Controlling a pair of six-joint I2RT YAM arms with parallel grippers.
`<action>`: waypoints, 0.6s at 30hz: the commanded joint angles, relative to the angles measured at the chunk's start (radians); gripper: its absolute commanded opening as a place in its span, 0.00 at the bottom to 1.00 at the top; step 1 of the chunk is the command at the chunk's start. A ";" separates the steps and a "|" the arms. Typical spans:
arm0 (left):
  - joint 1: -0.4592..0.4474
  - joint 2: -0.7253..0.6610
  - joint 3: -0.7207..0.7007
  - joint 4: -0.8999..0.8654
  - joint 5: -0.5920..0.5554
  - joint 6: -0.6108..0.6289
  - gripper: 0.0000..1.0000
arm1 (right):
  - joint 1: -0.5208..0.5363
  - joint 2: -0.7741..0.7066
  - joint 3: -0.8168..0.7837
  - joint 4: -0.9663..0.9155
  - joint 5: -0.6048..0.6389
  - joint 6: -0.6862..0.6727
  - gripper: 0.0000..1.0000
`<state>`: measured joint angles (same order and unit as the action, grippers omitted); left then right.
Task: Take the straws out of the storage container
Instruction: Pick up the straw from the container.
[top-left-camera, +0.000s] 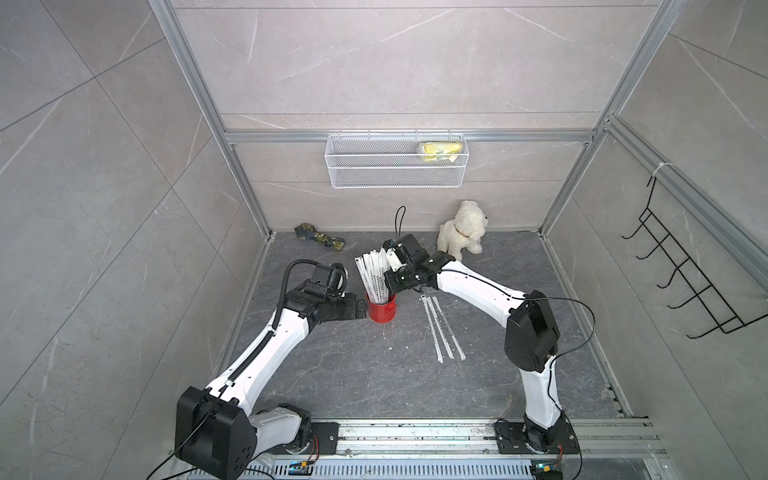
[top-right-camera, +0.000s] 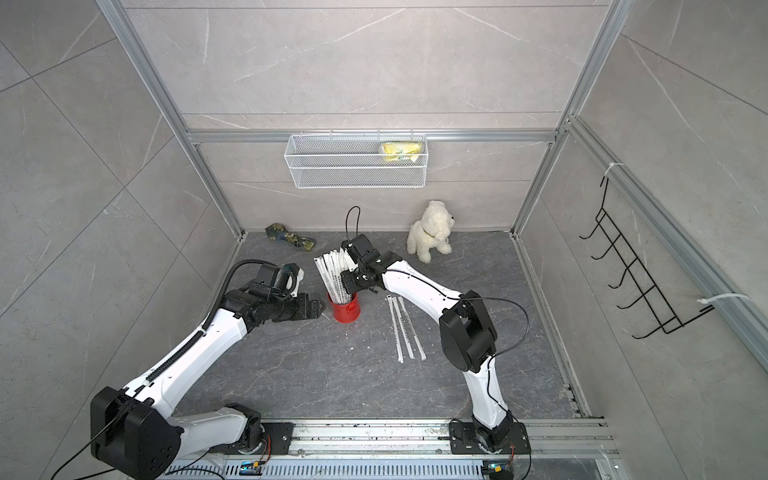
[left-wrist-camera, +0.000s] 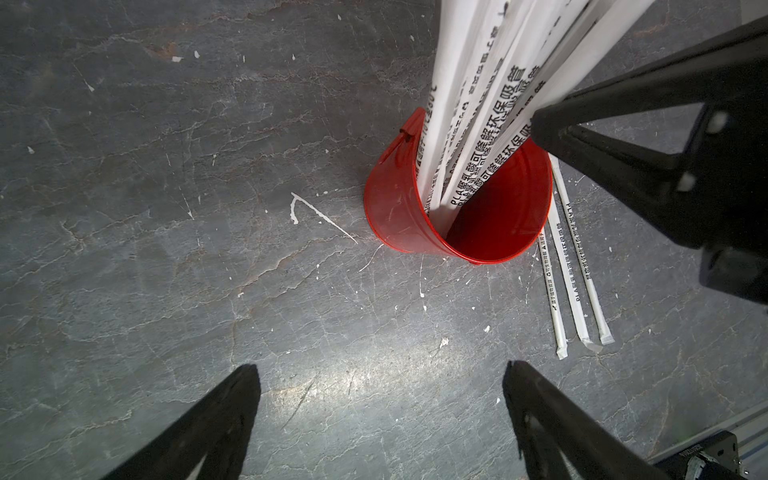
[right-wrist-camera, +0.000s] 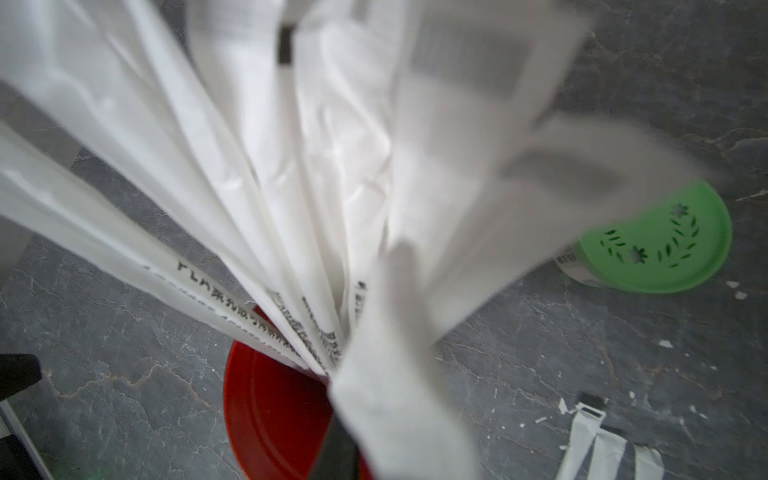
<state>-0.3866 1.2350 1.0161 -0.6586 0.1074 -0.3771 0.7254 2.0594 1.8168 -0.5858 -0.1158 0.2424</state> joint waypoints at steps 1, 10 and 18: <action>-0.003 0.000 0.041 -0.012 0.006 0.023 0.96 | 0.006 -0.048 -0.015 0.005 0.018 -0.015 0.12; -0.003 0.002 0.041 -0.012 0.005 0.022 0.96 | 0.006 -0.066 -0.019 0.013 0.028 -0.020 0.12; -0.003 0.005 0.041 -0.012 0.008 0.023 0.96 | 0.007 -0.082 -0.019 0.019 0.031 -0.020 0.12</action>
<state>-0.3866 1.2358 1.0164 -0.6590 0.1074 -0.3771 0.7254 2.0239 1.8091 -0.5854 -0.0963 0.2390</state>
